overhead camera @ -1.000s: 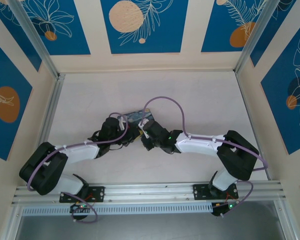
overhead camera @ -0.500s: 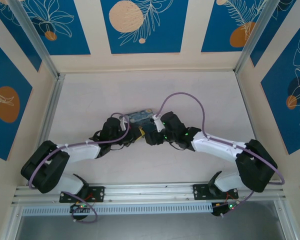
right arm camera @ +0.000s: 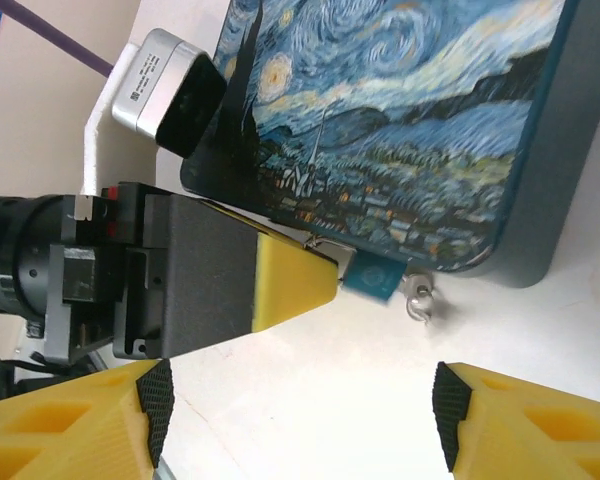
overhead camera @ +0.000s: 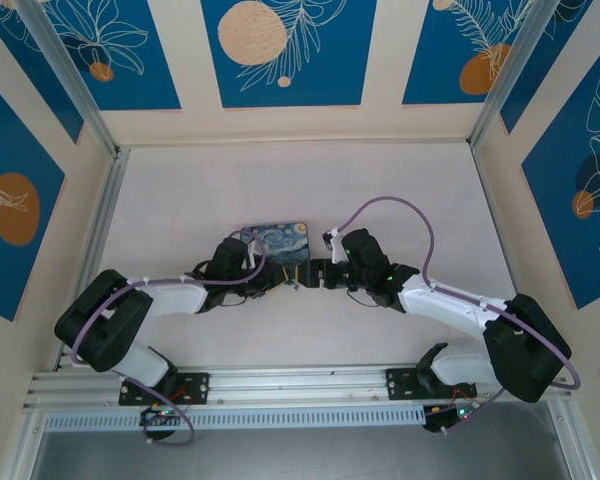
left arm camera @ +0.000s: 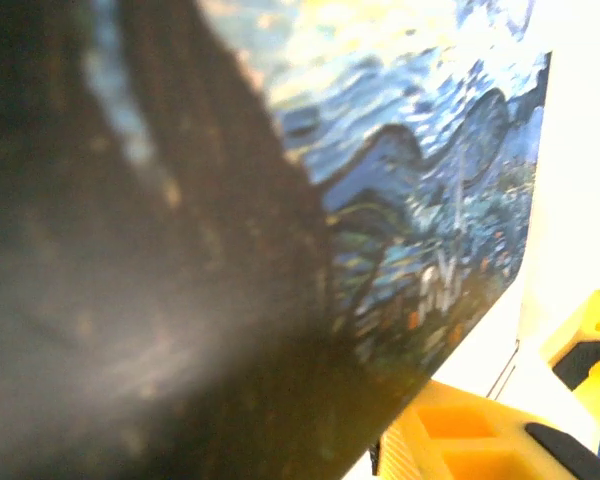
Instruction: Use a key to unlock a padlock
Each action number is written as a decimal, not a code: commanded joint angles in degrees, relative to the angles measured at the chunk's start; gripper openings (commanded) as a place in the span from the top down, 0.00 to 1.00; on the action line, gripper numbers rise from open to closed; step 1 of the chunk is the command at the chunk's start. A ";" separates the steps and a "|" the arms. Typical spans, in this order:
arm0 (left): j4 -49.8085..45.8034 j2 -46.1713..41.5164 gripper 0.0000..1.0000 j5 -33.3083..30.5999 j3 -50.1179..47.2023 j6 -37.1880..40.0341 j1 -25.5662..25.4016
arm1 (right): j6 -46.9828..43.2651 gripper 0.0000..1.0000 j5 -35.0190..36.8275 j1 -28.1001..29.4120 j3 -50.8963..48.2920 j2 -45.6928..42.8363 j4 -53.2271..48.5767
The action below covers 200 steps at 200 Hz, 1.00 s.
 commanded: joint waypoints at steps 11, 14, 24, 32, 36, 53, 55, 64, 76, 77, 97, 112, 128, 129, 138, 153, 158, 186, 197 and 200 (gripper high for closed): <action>2.15 -0.01 0.58 -0.01 0.22 1.75 -0.50 | 7.74 0.29 -0.55 2.30 -1.33 3.04 6.15; 2.15 -0.31 0.57 -0.05 0.11 1.80 -0.60 | 7.91 0.29 -0.36 2.46 -1.33 3.30 6.40; 1.45 -1.86 0.53 -0.36 -0.08 1.95 -0.56 | 8.77 0.29 -0.26 2.77 -1.41 4.49 7.32; 0.16 -3.57 0.50 -0.89 -0.36 2.18 -0.48 | 9.44 0.29 -0.28 2.87 -1.38 5.31 8.21; -0.54 -4.60 0.48 -1.15 -0.50 2.33 -0.49 | 9.69 0.28 -0.31 2.87 -1.37 5.84 8.53; -5.13 -9.61 0.37 -2.82 -0.62 3.35 -0.46 | 9.68 0.28 -0.56 3.01 -0.57 8.04 9.69; -5.67 -10.27 0.36 -3.08 -0.62 3.42 -0.44 | 9.62 0.28 -0.50 2.99 -0.45 8.27 9.71; -8.23 -13.10 0.30 -4.12 -0.66 4.02 -0.44 | 9.05 0.28 -0.40 3.04 0.41 9.29 9.71; -11.61 -16.32 0.24 -5.29 -0.58 4.47 -0.13 | 8.06 0.28 -0.46 2.71 2.05 11.19 9.31; -11.89 -16.57 0.24 -5.36 -0.56 4.50 -0.15 | 7.99 0.28 -0.51 2.66 2.20 11.37 9.25; -15.64 -20.41 0.16 -6.34 0.06 5.12 0.62 | 6.53 0.28 -0.81 1.66 5.25 14.61 8.13; -18.04 -21.67 0.12 -6.89 0.92 5.93 1.26 | 6.12 0.29 -1.86 0.43 7.39 17.23 7.96; -20.01 -21.98 0.10 -7.35 2.05 6.80 2.24 | 5.56 0.29 -2.80 -1.11 10.03 19.89 7.51; -20.05 -21.99 0.10 -7.35 2.07 6.81 2.35 | 5.51 0.29 -2.96 -1.23 10.10 20.06 7.52; -20.09 -21.79 0.09 -7.20 2.47 6.75 3.00 | 5.07 0.29 -3.78 -2.21 11.95 21.56 7.22; -20.49 -21.32 0.08 -7.42 3.39 6.97 3.93 | 3.98 0.29 -4.33 -3.53 15.08 24.12 6.01; -20.80 -21.03 0.07 -7.53 3.80 7.21 4.37 | 3.57 0.29 -4.93 -3.98 16.06 24.77 5.94; -22.82 -19.78 0.05 -7.62 6.43 9.06 7.02 | 1.23 0.32 -7.31 -4.95 16.96 24.22 6.16; -23.44 -19.21 0.05 -7.23 7.32 9.89 8.24 | 0.81 0.32 -7.36 -4.91 15.05 22.52 6.44; -23.55 -19.05 0.04 -7.14 7.62 10.19 8.46 | 0.80 0.32 -7.21 -4.87 14.37 22.06 6.58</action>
